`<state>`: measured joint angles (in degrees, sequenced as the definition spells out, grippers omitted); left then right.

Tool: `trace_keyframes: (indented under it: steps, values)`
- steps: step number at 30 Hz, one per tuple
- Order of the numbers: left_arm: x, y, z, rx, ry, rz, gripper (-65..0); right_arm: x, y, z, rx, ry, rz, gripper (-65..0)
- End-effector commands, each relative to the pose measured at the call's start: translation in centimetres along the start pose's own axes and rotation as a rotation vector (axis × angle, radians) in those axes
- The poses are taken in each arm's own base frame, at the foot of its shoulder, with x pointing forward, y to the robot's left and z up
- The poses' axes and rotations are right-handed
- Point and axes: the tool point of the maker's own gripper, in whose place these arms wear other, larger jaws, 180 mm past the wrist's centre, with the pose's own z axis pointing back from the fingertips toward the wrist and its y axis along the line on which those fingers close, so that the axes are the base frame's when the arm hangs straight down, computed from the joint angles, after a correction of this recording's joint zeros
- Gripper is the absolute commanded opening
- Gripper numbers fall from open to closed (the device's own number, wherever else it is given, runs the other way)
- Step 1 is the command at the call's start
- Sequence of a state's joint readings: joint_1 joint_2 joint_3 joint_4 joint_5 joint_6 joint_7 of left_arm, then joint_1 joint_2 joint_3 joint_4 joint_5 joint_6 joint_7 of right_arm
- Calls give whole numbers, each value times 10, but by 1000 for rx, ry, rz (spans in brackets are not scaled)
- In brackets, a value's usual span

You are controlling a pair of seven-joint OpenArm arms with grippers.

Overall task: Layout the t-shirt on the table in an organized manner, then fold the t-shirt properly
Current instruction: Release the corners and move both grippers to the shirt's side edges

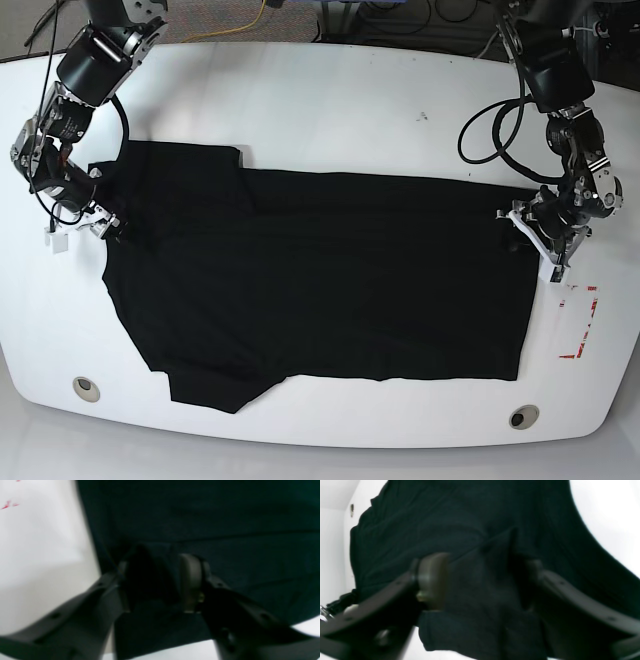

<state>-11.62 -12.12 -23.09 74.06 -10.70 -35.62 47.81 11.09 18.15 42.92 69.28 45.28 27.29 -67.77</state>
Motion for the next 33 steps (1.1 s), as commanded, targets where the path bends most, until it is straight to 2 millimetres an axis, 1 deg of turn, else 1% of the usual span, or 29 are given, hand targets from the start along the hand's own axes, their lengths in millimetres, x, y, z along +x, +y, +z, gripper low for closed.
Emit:
trace_keyframes:
  steps: [1,2,5,8,10,11,14,15,17,19,21,25,30,31,33]
  values:
    - [32,14,8,42,-69,-35,-309,25,5,10,9,-58,45,-21]
    - [35,15,8,48,-70,-40,-304,24,5,10,9,-57,47,0]
    - [36,16,9,54,-70,-47,-301,29,9,16,3,-72,78,0]
    - [38,15,9,53,-76,-50,-301,22,8,25,-22,-73,115,0]
    - [41,15,10,52,-90,-56,-301,22,11,32,-36,-81,146,-8]
    - [47,15,13,57,-112,-64,-301,22,14,37,-42,-88,169,-13]
    - [56,14,20,69,-157,-87,-301,7,13,43,-60,-75,185,-14]
    - [57,14,21,70,-161,-91,-301,4,12,45,-64,-73,188,-14]
    - [56,12,25,76,-175,-104,-301,-4,8,51,-81,-68,193,-14]
    - [61,11,31,83,-209,-122,-302,-11,2,59,-104,-68,187,-14]
    - [66,8,36,85,-247,-134,-302,-23,-4,63,-116,-58,170,-14]
    - [68,2,43,81,-315,-150,-302,-41,-12,70,-136,-41,151,-14]
    - [71,-2,47,70,-394,-146,-302,-56,-21,75,-151,-12,144,-14]
    - [71,-2,48,69,-400,-146,-302,-57,-22,76,-151,-12,148,-14]
    - [70,-4,48,65,-416,-144,-302,-64,-25,74,-144,5,148,-14]
